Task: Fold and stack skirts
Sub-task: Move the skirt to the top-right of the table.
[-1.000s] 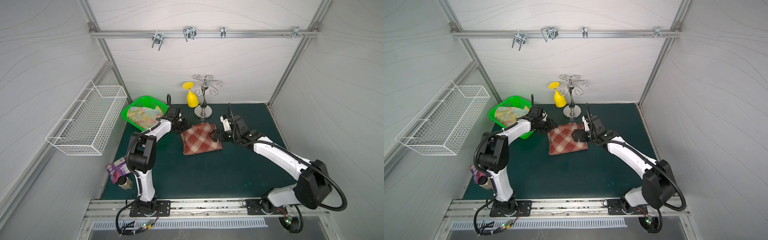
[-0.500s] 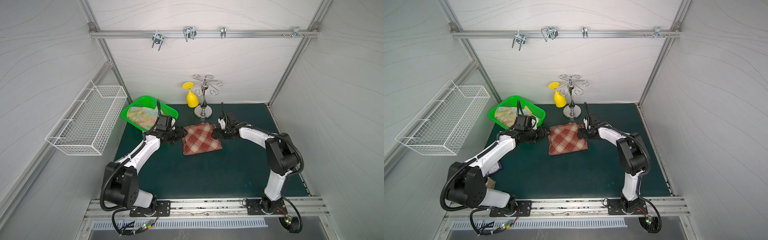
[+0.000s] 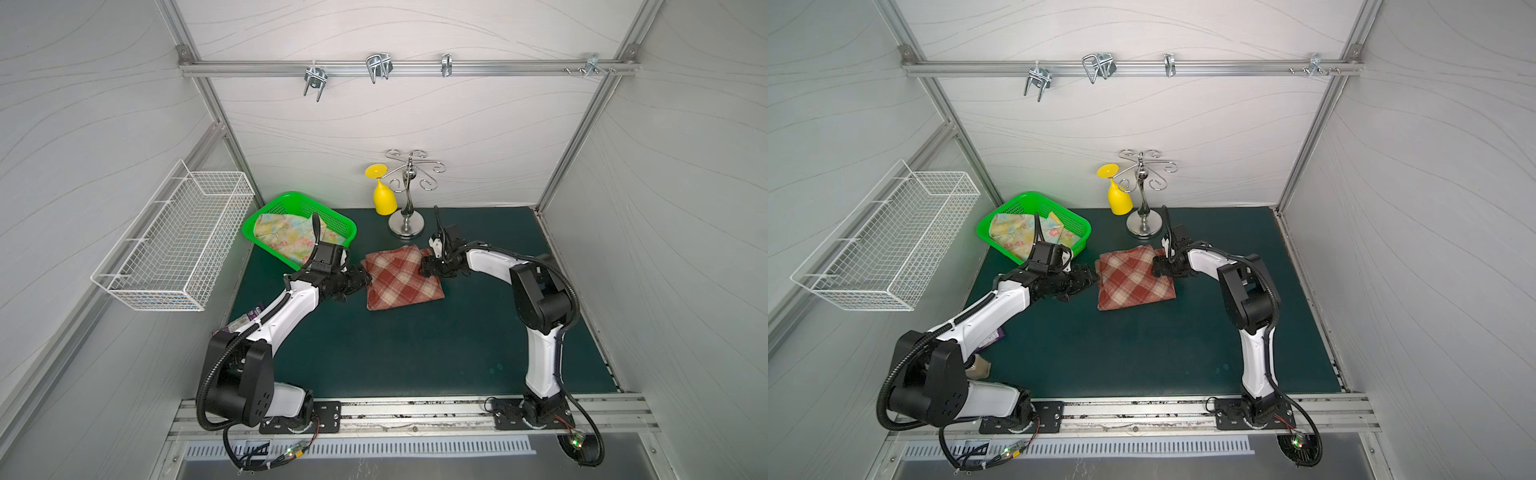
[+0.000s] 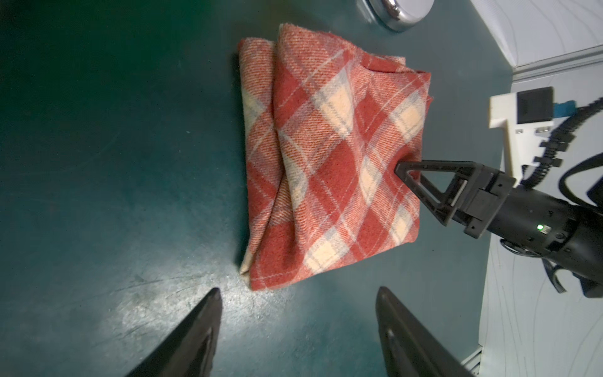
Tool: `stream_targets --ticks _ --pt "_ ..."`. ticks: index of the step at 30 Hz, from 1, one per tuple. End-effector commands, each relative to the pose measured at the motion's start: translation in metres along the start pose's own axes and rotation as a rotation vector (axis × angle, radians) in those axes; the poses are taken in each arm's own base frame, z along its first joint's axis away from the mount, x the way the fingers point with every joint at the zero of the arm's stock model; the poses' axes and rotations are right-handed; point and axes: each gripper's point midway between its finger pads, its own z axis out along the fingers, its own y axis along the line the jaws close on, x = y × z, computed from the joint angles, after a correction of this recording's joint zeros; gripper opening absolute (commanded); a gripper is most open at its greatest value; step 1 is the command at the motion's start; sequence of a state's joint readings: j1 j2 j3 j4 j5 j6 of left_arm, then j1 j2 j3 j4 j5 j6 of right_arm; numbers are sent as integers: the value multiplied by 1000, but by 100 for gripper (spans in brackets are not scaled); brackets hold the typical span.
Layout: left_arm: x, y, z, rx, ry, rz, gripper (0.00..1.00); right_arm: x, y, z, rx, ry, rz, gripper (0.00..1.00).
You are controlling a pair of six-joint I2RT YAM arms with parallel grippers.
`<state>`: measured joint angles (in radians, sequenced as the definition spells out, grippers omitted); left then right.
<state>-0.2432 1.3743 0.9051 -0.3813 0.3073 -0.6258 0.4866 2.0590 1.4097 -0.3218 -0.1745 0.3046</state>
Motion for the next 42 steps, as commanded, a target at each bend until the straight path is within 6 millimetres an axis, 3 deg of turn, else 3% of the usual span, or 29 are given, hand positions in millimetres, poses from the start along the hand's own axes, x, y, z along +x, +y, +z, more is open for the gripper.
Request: stream_targets --ticks 1,7,9,13,19,29,37,42 --pt "-9 -9 -6 33 -47 10 76 18 -4 15 -1 69 30 71" --pt "-7 -7 -5 34 -47 10 76 19 -5 16 -12 69 63 39" --pt "-9 -11 -6 48 -51 14 78 18 -8 14 -9 68 72 21" --pt "-13 -17 -9 69 -62 16 81 13 -18 4 12 54 90 5" --pt "-19 -27 -10 108 -73 14 86 -6 -50 -18 55 33 134 0" --pt "-24 -36 -8 134 -83 8 86 -47 -121 -68 280 -13 97 0" --pt "-21 -35 -5 142 -93 9 86 -67 -164 -101 514 -36 33 1" --pt "-18 -38 -7 156 -103 7 86 -93 -184 -124 639 -56 -13 1"
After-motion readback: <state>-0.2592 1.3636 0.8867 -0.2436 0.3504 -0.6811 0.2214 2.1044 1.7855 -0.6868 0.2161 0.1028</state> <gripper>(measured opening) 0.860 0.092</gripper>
